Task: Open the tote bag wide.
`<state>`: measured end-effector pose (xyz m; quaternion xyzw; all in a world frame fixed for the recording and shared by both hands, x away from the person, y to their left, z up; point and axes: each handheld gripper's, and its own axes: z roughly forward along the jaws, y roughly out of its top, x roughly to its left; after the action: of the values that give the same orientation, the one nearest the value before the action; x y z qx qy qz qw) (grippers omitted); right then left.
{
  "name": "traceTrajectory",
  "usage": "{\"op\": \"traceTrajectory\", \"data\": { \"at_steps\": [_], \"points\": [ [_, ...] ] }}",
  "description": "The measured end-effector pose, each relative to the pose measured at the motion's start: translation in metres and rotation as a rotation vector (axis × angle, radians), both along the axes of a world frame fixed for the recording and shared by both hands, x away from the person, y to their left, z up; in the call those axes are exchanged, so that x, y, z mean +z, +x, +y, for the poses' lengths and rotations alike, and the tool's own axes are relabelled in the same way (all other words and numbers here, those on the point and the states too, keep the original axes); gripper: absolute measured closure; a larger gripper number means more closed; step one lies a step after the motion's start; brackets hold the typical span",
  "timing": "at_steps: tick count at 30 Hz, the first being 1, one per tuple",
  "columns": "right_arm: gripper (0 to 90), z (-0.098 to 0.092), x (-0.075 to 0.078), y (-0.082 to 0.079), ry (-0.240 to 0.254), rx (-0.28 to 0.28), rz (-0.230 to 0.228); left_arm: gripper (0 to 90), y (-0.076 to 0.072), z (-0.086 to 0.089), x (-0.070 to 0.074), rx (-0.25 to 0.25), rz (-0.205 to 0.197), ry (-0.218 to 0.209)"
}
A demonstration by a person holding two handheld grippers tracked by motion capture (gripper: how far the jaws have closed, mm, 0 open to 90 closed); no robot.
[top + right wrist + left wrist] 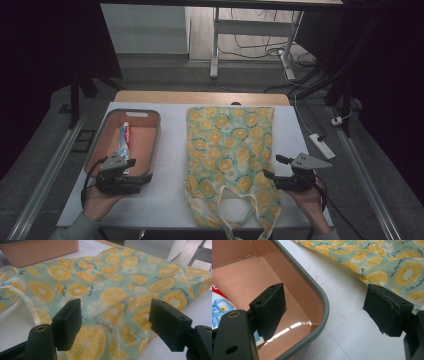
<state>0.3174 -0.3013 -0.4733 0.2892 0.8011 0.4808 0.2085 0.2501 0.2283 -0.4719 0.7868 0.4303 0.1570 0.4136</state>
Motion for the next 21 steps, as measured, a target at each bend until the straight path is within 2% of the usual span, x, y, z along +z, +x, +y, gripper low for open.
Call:
{"op": "traceTrajectory", "data": {
  "at_steps": [5, 10, 14, 21],
  "points": [
    [27.1, -0.0012, -0.0019, 0.0019, 0.003, -0.015, 0.008, 18.4, -0.0041, 0.0013, 0.0015, -0.003, -0.006, -0.006],
    [27.4, 0.0000, -0.0008, 0.0014, 0.006, -0.007, 0.002, 18.6, -0.0073, 0.0027, 0.0055, 0.004, -0.017, -0.014],
    [27.7, 0.0015, 0.0005, 0.0002, 0.001, -0.007, -0.013, 18.7, -0.0078, 0.0011, 0.0053, -0.003, -0.016, -0.012],
    [27.7, 0.0043, 0.0009, -0.0033, -0.006, 0.003, -0.009, 18.7, -0.0086, -0.0025, 0.0054, -0.012, -0.014, 0.009]
  ]
}}
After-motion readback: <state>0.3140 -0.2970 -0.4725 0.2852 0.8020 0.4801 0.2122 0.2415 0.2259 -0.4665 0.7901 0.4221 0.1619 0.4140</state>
